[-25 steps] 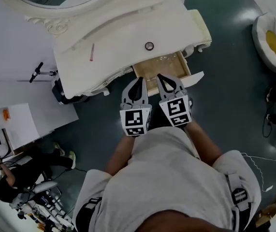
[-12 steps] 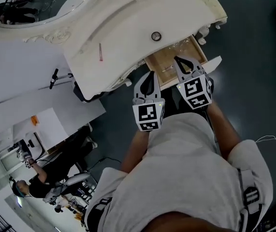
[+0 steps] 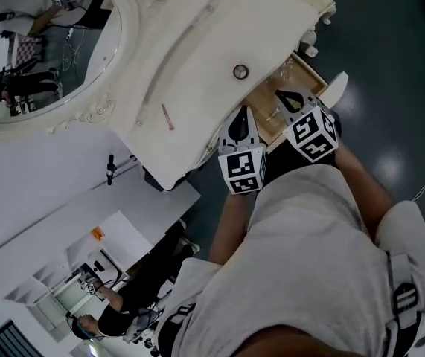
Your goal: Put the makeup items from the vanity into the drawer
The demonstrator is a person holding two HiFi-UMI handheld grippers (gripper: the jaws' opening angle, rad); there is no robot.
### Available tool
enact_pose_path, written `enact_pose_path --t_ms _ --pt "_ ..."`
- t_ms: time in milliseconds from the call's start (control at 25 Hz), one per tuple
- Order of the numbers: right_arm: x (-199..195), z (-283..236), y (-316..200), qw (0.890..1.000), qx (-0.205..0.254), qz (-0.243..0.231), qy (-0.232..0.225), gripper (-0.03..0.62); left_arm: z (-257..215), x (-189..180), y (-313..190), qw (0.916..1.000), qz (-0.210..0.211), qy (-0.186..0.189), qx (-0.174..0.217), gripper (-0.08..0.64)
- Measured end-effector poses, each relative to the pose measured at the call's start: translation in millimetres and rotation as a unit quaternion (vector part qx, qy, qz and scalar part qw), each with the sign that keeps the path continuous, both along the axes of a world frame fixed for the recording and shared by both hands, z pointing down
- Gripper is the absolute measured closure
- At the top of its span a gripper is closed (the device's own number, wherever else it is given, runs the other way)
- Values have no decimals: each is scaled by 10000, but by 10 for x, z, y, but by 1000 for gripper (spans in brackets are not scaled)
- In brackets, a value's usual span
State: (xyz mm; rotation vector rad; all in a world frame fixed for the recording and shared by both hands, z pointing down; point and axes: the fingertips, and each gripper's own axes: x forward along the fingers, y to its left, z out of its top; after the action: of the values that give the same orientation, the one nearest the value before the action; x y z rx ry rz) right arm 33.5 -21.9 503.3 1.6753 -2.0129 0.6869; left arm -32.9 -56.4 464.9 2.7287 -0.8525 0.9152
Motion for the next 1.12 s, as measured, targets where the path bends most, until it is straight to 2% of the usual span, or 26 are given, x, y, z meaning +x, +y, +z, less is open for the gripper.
enact_pose_path --t_ms 120,240,400,520,640,880,1120 --pt "36 79 -59 9996 -78 273 0 577 164 35 -118 9995 206 -233 -37 554" --pt "-125 76 -109 9996 -54 252 -139 577 307 88 -217 9978 479 -455 -74 554" --pt "-285 73 -141 9992 -86 281 -277 577 470 149 -314 9950 745 -565 -352 554" --pt "-188 104 -159 9976 -126 619 -291 577 618 213 -392 9901 1019 -897 -344 552" --pt "-92 166 -152 9946 -154 972 -319 577 744 256 -448 9862 1247 -1055 -278 552" --pt "8 373 -173 9863 -221 1543 -541 577 1020 253 -482 9703 1781 -1599 -349 552" --pt "56 533 -201 9780 -198 1950 -708 577 1186 263 -611 9581 2115 -1919 -225 551"
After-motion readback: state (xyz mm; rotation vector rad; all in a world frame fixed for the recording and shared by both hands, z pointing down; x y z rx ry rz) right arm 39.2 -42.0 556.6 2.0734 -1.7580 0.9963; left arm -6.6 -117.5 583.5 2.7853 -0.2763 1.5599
